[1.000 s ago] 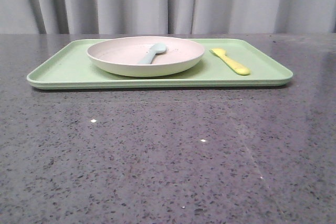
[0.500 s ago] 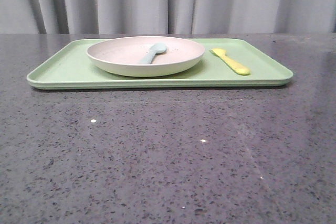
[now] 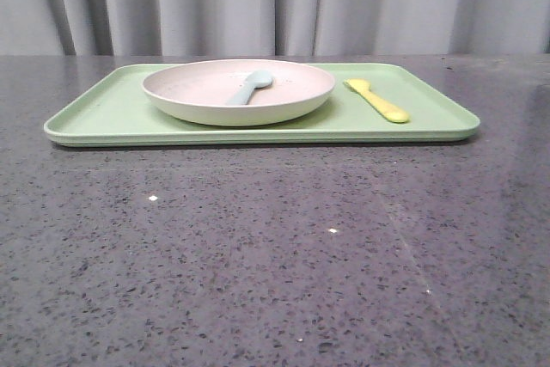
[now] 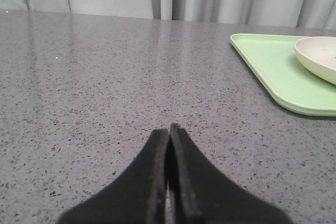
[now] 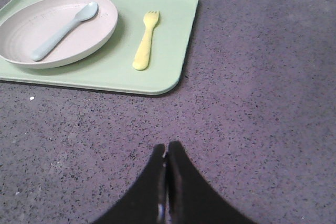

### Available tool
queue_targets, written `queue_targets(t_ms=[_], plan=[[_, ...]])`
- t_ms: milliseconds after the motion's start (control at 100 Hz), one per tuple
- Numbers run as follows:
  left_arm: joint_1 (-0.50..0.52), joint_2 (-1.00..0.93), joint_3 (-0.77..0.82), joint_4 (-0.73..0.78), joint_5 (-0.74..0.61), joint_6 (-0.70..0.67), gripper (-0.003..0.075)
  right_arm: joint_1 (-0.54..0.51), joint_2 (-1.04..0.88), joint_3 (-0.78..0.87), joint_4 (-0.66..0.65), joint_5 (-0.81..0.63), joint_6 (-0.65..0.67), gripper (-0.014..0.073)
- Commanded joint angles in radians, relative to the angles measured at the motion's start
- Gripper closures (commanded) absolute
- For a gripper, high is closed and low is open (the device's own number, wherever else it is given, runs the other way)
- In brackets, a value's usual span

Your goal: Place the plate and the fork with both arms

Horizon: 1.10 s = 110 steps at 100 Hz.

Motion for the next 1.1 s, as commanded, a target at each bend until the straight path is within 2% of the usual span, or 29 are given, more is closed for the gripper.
queue_targets(t_ms=[0,220,540,930,1090], plan=[[0.002,-0.032,0.012,0.0,-0.077,-0.002,0.0741,-0.001,0.006,-0.026,-0.011,-0.078,-0.01,0.0662],[0.002,-0.032,0.012,0.0,-0.077,-0.002,0.0741,-0.008,0.006,-0.014,-0.018,-0.085,-0.01,0.0662],[0.002,-0.032,0.012,0.0,-0.077,-0.002,0.0741,-0.107,-0.008,0.113,-0.043,-0.24,-0.01,0.0662],[0.002,-0.032,0.012,0.0,-0.077,-0.002,0.0741,-0.167,-0.179,0.355,-0.045,-0.417,-0.01,0.0662],[0.002,-0.032,0.012,0.0,-0.077,-0.002,0.0741,-0.167,-0.255,0.434,-0.045,-0.431,-0.01,0.0662]])
